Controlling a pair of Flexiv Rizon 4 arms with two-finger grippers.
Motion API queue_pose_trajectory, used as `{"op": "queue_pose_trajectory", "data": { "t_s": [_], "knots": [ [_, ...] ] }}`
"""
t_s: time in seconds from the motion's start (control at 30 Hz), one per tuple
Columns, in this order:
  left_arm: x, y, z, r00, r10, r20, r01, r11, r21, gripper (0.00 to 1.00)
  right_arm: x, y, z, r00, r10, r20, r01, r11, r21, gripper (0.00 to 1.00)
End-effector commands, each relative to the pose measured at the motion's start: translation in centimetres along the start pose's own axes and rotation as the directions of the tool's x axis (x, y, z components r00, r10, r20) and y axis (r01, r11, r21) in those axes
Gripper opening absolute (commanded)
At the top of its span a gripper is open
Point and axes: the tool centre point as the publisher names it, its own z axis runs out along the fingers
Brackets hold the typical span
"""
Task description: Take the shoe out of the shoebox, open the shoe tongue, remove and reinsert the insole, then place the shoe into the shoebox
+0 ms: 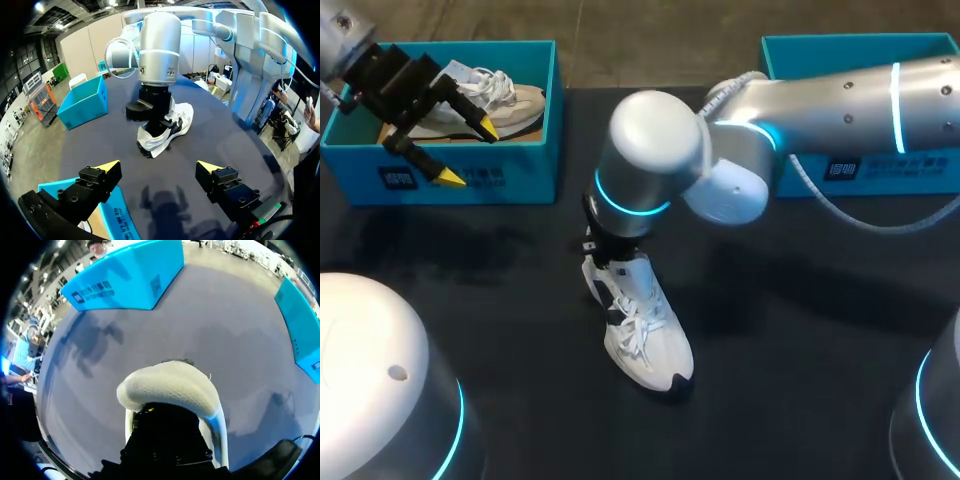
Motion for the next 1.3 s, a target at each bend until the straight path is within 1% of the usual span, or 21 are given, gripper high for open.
{"op": "queue_pose_trajectory", "data": {
  "t_s": [0.03,0.17,0.33,0.47,0.63,0.77,0.83,0.9,1.17,1.3],
  "knots": [
    [-0.1,0.0,0.0,1.0,0.0,-0.003,0.0,1.0,-0.002,1.0,1.1,0.1,0.2,0.998,-0.017,0.061,0.013,0.998,0.064,0.0],
    [-0.1,0.0,0.0,1.0,0.0,-0.003,0.0,1.0,-0.002,1.0,1.1,-0.5,0.1,0.995,-0.028,0.093,0.017,0.993,0.116,0.0],
    [-0.1,0.0,0.0,1.0,0.0,-0.003,0.0,1.0,-0.002,1.0,0.8,-1.4,-0.3,0.993,-0.024,0.113,0.007,0.989,0.149,0.0],
    [-0.1,0.0,0.0,1.0,0.0,-0.003,0.0,1.0,-0.002,1.0,0.4,-2.6,-0.5,0.991,-0.021,0.132,-0.004,0.982,0.187,0.0],
    [-0.1,0.0,0.0,1.0,0.0,-0.003,0.0,1.0,-0.002,1.0,0.0,-4.1,-0.5,0.986,-0.023,0.164,-0.02,0.967,0.253,0.0],
    [-0.1,0.0,0.0,1.0,0.0,-0.003,0.0,1.0,-0.002,1.0,-0.3,-5.5,-0.4,0.986,-0.005,0.166,-0.042,0.96,0.277,0.0],
    [-0.1,0.0,0.0,1.0,0.0,-0.003,0.0,1.0,-0.002,1.0,-0.2,-5.8,-0.8,0.986,0.004,0.168,-0.05,0.962,0.267,0.0],
    [-0.1,0.0,0.0,1.0,0.0,-0.003,0.0,1.0,-0.002,1.0,0.0,-5.6,-1.4,0.986,0.013,0.168,-0.053,0.971,0.233,0.0],
    [-0.1,0.0,0.0,1.0,0.0,-0.003,0.0,1.0,-0.002,1.0,0.7,-2.9,-2.5,0.982,-0.043,0.183,0.015,0.989,0.151,0.0],
    [-0.1,0.0,0.0,1.0,0.0,-0.003,0.0,1.0,-0.002,1.0,0.6,-1.5,-2.6,0.985,-0.051,0.163,0.041,0.997,0.063,0.0]
  ]
}}
